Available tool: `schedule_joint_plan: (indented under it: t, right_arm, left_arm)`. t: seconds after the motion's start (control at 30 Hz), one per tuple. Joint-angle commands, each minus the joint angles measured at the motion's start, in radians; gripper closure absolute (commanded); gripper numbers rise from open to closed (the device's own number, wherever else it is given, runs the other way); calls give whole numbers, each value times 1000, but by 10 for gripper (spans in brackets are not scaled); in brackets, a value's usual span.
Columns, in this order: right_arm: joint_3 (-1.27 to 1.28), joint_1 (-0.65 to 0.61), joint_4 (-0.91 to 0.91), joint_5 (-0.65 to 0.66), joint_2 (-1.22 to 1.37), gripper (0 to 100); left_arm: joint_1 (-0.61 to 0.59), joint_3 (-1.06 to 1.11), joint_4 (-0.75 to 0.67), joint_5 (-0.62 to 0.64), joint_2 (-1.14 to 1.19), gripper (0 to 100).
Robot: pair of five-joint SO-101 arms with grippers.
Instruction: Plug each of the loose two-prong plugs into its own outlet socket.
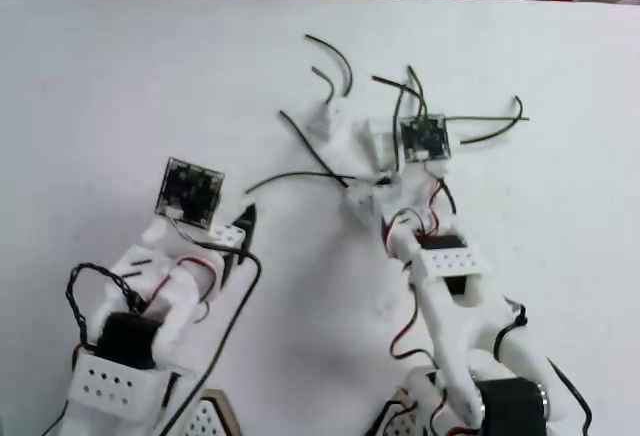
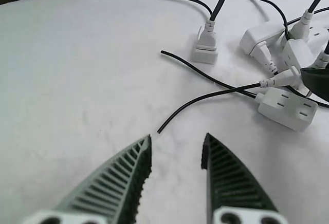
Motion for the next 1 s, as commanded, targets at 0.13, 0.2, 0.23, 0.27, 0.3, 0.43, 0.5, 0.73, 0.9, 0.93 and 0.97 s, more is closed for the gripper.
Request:
schedule_joint_plan:
  t: [0.13,0.2,0.23,0.27,0.3,0.43,0.5,0.73,0.9,0.93,0.97]
  right_arm:
    - [-12,-170,90,17,-39,981]
    - [-12,-214,137,0,-82,981]
    - [-12,-242,168,-37,-110,981]
    - [-12,-271,200,-68,-139,981]
    - [-12,-302,231,-92,-168,981]
    - [-12,-378,321,-127,-298,981]
    - [-11,-377,341,-158,-364,981]
    - [11,-239,334,-175,-515,981]
    - [103,-110,163,-176,-532,981]
    - [126,-88,122,-176,-529,981]
    - [144,-70,85,-176,-524,981]
  left_arm:
    - [-10,-6,3,2,-5,827]
    - [-10,-6,3,2,-5,827]
    - [-10,-6,3,2,-5,827]
    - [-10,-6,3,2,-5,827]
    - [-10,-6,3,2,-5,827]
    - [-10,-6,3,2,-5,827]
    - [-12,-5,3,2,-5,824]
    - [-12,-12,26,6,-5,797]
    - [-7,-141,98,8,102,786]
    - [-4,-184,112,8,162,785]
    - [-4,-226,127,8,228,785]
